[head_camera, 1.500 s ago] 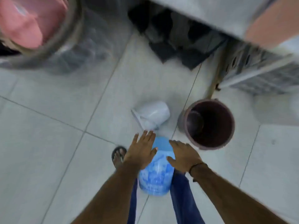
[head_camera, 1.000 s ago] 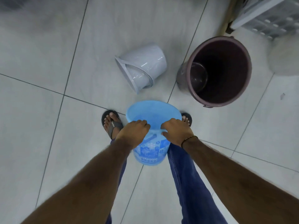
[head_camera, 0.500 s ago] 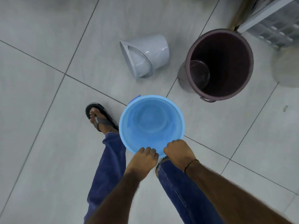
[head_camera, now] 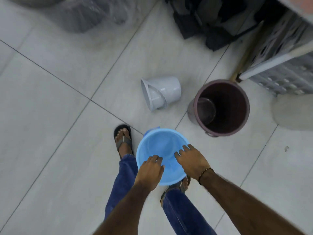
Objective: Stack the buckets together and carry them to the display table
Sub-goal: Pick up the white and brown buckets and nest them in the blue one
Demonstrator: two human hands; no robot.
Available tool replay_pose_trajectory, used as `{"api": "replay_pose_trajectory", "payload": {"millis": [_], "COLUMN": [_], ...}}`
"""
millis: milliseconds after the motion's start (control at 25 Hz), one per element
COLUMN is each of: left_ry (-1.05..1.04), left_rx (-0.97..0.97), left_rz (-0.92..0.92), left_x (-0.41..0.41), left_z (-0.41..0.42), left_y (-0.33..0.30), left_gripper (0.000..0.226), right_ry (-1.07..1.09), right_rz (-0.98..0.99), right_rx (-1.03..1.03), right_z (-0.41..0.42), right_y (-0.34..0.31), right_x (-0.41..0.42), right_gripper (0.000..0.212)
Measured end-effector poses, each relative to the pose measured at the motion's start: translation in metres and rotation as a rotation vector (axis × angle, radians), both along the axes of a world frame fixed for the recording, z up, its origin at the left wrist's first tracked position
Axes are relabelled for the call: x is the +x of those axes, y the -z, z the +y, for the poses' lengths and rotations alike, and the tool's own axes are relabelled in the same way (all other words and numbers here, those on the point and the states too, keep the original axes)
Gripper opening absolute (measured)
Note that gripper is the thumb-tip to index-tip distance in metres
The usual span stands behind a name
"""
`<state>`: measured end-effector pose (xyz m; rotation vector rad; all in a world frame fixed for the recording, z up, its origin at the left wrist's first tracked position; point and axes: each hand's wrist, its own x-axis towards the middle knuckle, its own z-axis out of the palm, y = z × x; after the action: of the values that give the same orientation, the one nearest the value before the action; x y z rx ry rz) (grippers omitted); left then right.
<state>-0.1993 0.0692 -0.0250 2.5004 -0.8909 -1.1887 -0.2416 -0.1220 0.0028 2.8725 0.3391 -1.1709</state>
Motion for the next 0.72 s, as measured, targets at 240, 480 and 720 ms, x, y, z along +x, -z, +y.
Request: {"api": "replay_pose_trajectory", "payload": {"millis": [240,480,720], "left_ry": [-0.858,-1.012,-0.571], "left_rx": [-0.123,-0.132,-0.175], "left_rz": [0.104,0.332,0.038], "left_x": [0.151,0.225,0.261], "left_z": [-0.077,-0.128,-0.107], "left_y": [0.042,0.179,0.141], "left_gripper": [0.043,0.031,0.014], "right_ry": [-0.073,-0.495,-0.346], "right_rz": [-0.226,-0.122,-0.184], "right_rx": [-0.094,-0.275,-0.113], "right_z": [-0.036,-0.035,-0.046], "right_y": [0.033,0.150,0.117], "right_x": [0.191,0.330,0.354], "right_gripper": [0.045,0.049,0.030]}}
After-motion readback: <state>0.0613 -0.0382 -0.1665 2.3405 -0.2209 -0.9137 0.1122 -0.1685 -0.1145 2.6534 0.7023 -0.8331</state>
